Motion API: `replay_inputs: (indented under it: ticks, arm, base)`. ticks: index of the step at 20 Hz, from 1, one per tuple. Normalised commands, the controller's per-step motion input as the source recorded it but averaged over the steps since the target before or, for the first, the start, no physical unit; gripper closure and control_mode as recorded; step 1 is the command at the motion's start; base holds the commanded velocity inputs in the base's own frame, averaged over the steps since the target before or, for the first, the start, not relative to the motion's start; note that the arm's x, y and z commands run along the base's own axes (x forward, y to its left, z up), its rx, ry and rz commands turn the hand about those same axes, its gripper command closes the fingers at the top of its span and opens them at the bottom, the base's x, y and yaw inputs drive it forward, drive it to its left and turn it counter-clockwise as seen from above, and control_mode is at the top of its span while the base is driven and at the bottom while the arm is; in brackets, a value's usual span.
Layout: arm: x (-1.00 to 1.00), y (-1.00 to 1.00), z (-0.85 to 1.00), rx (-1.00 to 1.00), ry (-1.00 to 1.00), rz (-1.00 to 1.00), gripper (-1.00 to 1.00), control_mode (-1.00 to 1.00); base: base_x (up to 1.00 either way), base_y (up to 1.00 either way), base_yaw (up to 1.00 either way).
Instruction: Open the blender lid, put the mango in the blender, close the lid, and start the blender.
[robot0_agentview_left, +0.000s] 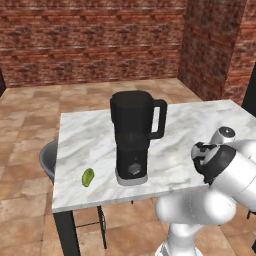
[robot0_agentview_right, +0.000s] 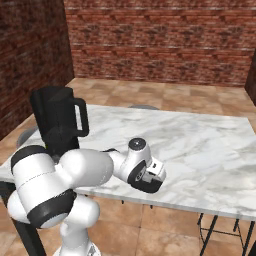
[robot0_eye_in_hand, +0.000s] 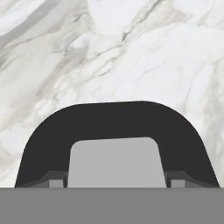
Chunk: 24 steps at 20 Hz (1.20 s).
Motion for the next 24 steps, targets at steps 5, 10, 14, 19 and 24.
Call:
replay_inputs:
  ticks: [5,10,14,19,24]
  arm:
    - [0.07,0.05,-0.36,0.00,0.01,-0.01,-1.00,-1.00]
    - [0.00,0.00,-0.12,0.00,0.00,-0.02,-1.00,-1.00]
    - [0.00,0.00,0.05,0.00,-0.03,0.00,-1.00,-1.00]
    - [-0.02,0.00,0.46,0.00,-0.08,0.00,-1.00,-1.00]
    - [-0.12,0.00,0.85,0.00,-0.17,0.00,-1.00,-1.00]
  base:
    - [0.00,0.00,0.00]
    - [0.00,0.00,0.00]
    - [0.00,0.00,0.00]
    - [0.00,0.00,0.00]
    - [0.00,0.00,0.00]
